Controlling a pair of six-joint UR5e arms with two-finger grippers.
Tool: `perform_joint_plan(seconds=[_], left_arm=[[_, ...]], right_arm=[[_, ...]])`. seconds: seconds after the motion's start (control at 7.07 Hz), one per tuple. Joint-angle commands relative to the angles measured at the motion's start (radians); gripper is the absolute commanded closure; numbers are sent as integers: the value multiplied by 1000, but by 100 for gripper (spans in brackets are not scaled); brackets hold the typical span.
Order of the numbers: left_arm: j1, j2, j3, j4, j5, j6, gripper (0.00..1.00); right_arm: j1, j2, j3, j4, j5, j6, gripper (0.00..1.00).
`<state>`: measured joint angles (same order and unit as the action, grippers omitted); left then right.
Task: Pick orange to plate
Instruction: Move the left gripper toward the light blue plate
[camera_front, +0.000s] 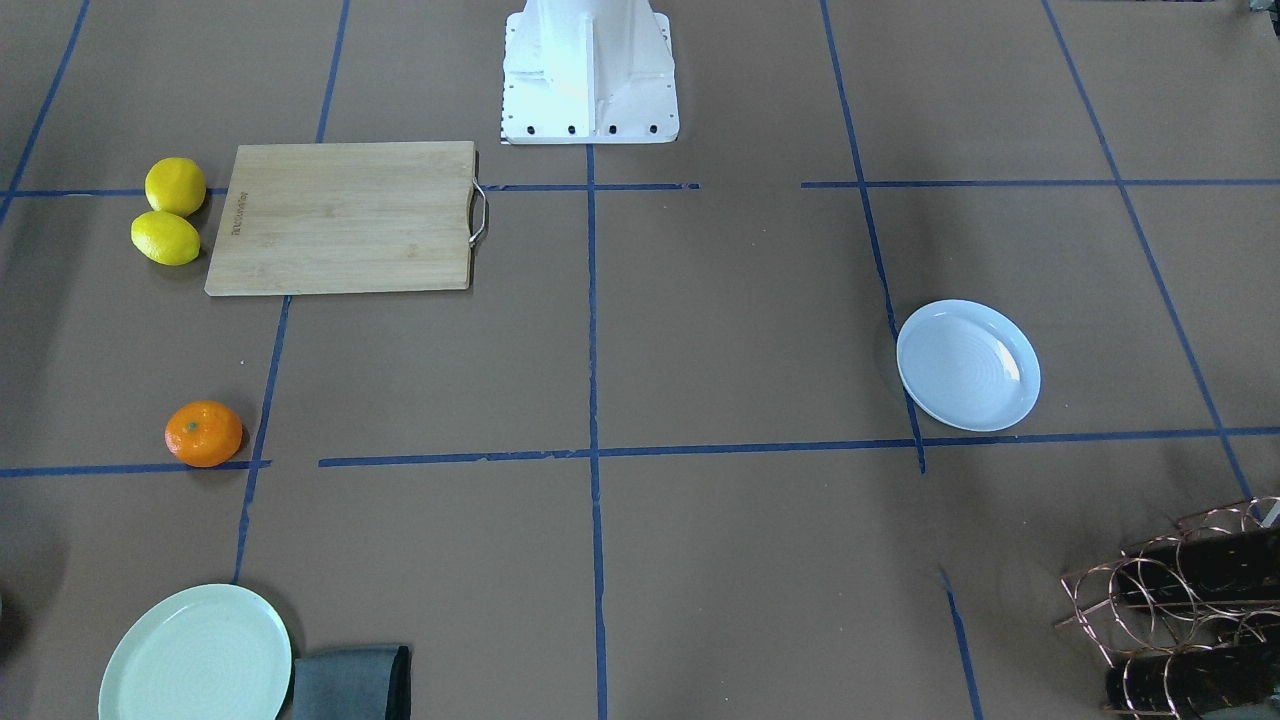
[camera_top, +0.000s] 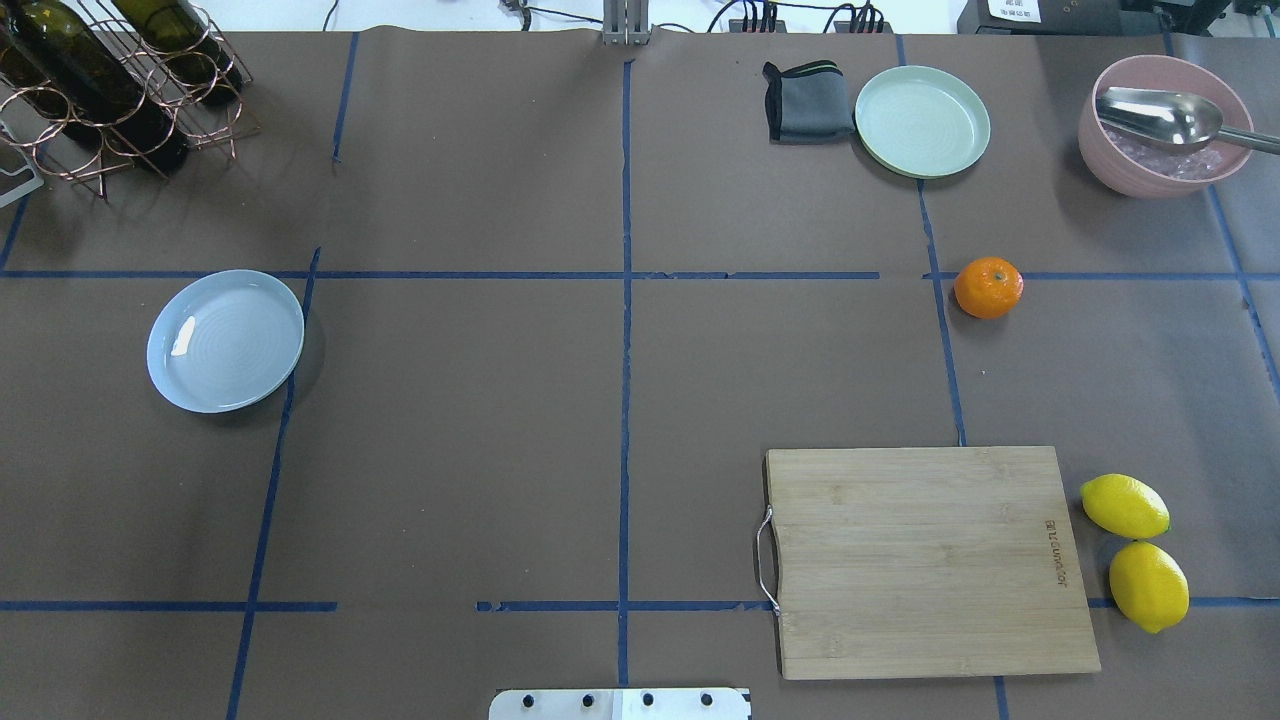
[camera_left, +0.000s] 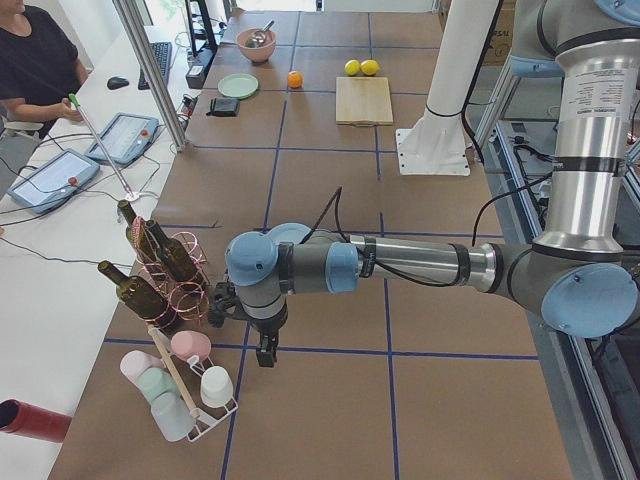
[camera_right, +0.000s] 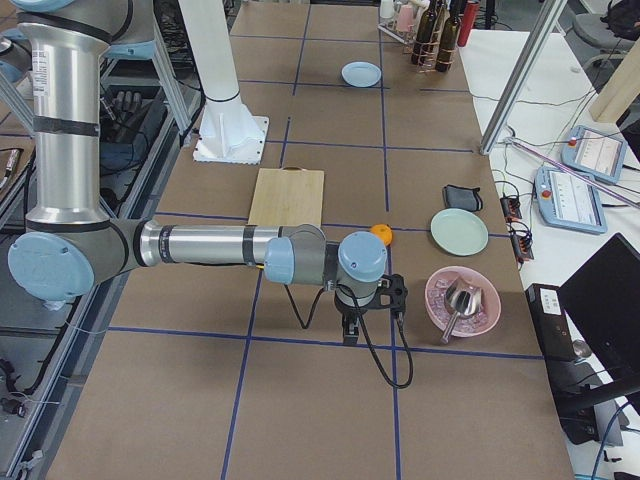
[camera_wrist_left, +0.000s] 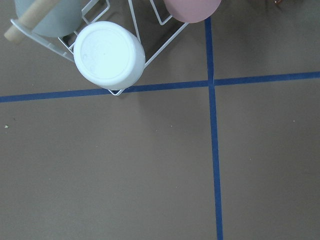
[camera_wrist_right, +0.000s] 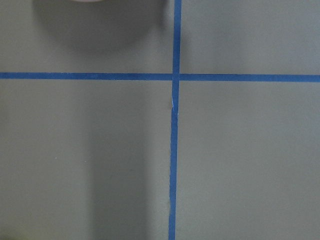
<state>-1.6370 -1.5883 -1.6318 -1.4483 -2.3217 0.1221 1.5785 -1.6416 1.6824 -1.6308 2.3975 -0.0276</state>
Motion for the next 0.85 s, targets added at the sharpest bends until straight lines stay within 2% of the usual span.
perform_joint_plan(seconds=[0.0, 0.28, 0.42, 0.57, 0.71], left_arm=[[2, -2, -6, -12, -2, -4, 0], [20, -41, -8, -132, -25, -9, 0], [84, -44, 6, -262, -25, -13, 0], [123, -45, 24, -315, -31, -13, 0], [161, -47, 20, -320, -65, -112, 0]], right_arm=[[0, 11, 6, 3, 0, 2, 0], [-2, 44, 13, 2, 32, 3, 0], [-9, 63, 32, 0, 81, 15, 0], [-18, 144, 45, 2, 83, 15, 0], [-34, 176, 30, 2, 87, 15, 0]])
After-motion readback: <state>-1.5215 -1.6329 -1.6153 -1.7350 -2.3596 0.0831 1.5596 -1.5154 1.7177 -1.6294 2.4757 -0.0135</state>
